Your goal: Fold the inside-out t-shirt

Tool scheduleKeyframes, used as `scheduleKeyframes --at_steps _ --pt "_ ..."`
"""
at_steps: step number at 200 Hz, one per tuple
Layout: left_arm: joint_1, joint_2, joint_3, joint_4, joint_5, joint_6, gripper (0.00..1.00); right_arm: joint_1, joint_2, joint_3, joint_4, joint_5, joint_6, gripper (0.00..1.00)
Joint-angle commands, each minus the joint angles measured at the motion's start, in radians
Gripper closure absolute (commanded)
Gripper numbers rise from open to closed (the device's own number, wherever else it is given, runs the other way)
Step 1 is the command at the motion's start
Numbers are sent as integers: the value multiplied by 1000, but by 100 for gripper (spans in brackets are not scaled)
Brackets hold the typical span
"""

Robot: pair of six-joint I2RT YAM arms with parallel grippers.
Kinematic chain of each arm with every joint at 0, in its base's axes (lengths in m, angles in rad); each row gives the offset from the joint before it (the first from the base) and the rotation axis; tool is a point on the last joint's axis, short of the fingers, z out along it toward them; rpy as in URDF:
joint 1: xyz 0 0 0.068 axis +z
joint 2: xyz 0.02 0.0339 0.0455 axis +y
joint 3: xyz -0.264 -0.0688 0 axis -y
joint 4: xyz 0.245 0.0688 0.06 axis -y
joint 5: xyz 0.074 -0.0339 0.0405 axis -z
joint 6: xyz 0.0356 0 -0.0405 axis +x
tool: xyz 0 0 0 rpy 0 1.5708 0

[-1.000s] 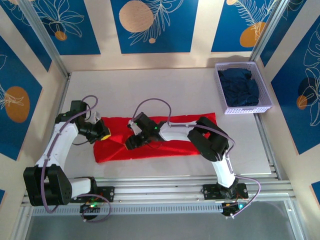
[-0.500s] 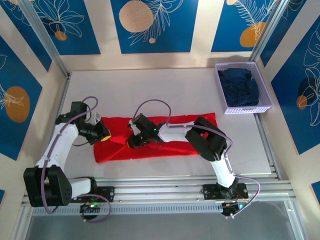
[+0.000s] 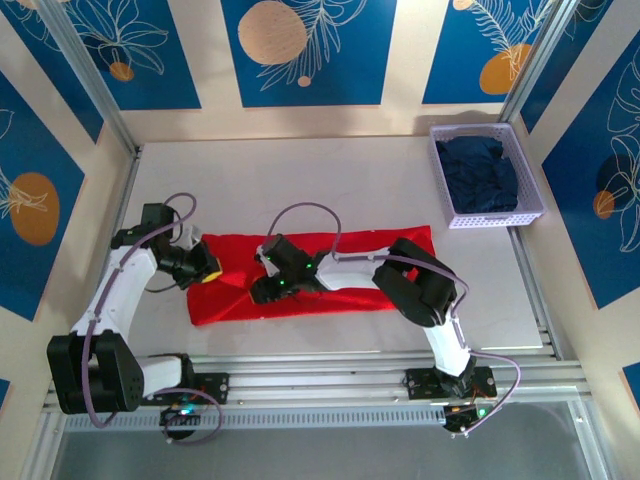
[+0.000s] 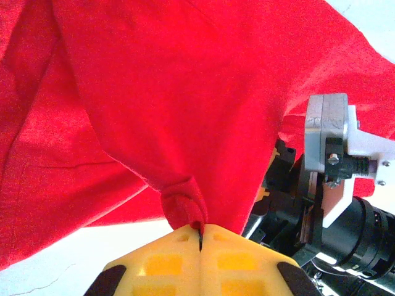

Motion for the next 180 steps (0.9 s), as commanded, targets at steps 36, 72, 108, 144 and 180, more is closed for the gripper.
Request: scheduleKeyframes --at_steps 36,72,108,144,180 --pt "11 -19 -9 -6 13 17 100 11 35 75 -74 111 32 58" --pt "11 -21 -12 -6 15 19 100 21 54 108 -112 166 73 60" --pt "11 -22 -15 -5 14 21 100 27 61 120 -132 184 91 76" --pt "11 -25 -15 -5 6 22 100 28 21 86 -133 198 87 94" --pt "11 -29 -18 -8 -8 25 100 27 -71 18 -134 187 89 99"
